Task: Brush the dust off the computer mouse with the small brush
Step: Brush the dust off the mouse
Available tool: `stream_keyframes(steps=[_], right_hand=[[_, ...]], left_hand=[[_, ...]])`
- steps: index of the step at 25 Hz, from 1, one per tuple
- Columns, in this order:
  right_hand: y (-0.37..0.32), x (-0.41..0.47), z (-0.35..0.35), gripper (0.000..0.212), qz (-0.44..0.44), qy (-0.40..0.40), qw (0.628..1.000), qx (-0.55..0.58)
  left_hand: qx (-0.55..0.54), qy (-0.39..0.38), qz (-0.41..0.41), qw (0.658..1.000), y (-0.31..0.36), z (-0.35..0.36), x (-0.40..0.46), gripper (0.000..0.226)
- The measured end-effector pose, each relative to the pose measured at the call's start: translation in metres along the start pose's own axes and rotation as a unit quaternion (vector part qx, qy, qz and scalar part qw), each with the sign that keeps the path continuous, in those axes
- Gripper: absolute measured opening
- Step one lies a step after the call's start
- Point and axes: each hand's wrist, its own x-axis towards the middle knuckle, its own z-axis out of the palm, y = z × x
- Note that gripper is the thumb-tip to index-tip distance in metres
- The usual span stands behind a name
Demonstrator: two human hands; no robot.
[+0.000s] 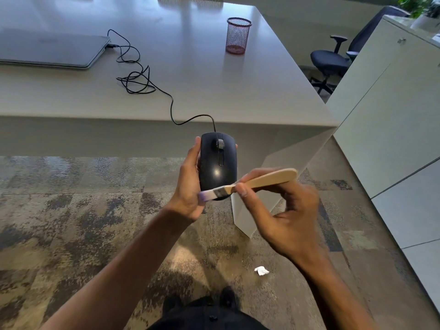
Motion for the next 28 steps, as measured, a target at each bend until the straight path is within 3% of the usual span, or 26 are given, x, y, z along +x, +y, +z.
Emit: stream_keyframes(steps=[6, 12, 15, 18, 23, 26, 28], right_hand=[[0.008, -0.009, -0.002, 0.010, -0.054, 0.027, 0.996, -0.061], [0.017, -0.023, -0.004, 0.013, -0.033, 0.158, 0.983, -0.091], [0.012, -0.028, 0.003, 0.010, -0.068, 0.105, 0.991, -0.037], [0.017, -0.023, -0.002, 0.010, -0.030, 0.088, 0.995, -0.041], [0.028, -0.005, -0.019, 0.014, 0.026, 0.159, 0.984, -0.072], [0.023, 0.005, -0.019, 0.010, 0.061, 0.208, 0.976, -0.035], [0.014, 0.010, -0.018, 0.008, 0.080, 0.197, 0.977, 0.003]], left_hand=[[-0.034, 0.003, 0.004, 0.999, 0.001, 0.002, -0.001, 0.064], [-0.030, -0.004, 0.017, 0.999, -0.002, 0.000, 0.005, 0.068], [-0.036, -0.024, -0.002, 0.999, -0.002, 0.000, 0.003, 0.071], [-0.042, -0.035, -0.004, 0.999, -0.001, 0.001, 0.002, 0.071], [-0.056, -0.048, -0.001, 0.997, -0.001, 0.000, 0.001, 0.069], [-0.052, -0.051, -0.010, 0.997, -0.002, 0.001, -0.002, 0.068], [-0.061, -0.045, -0.011, 0.997, -0.003, 0.003, -0.004, 0.060]])
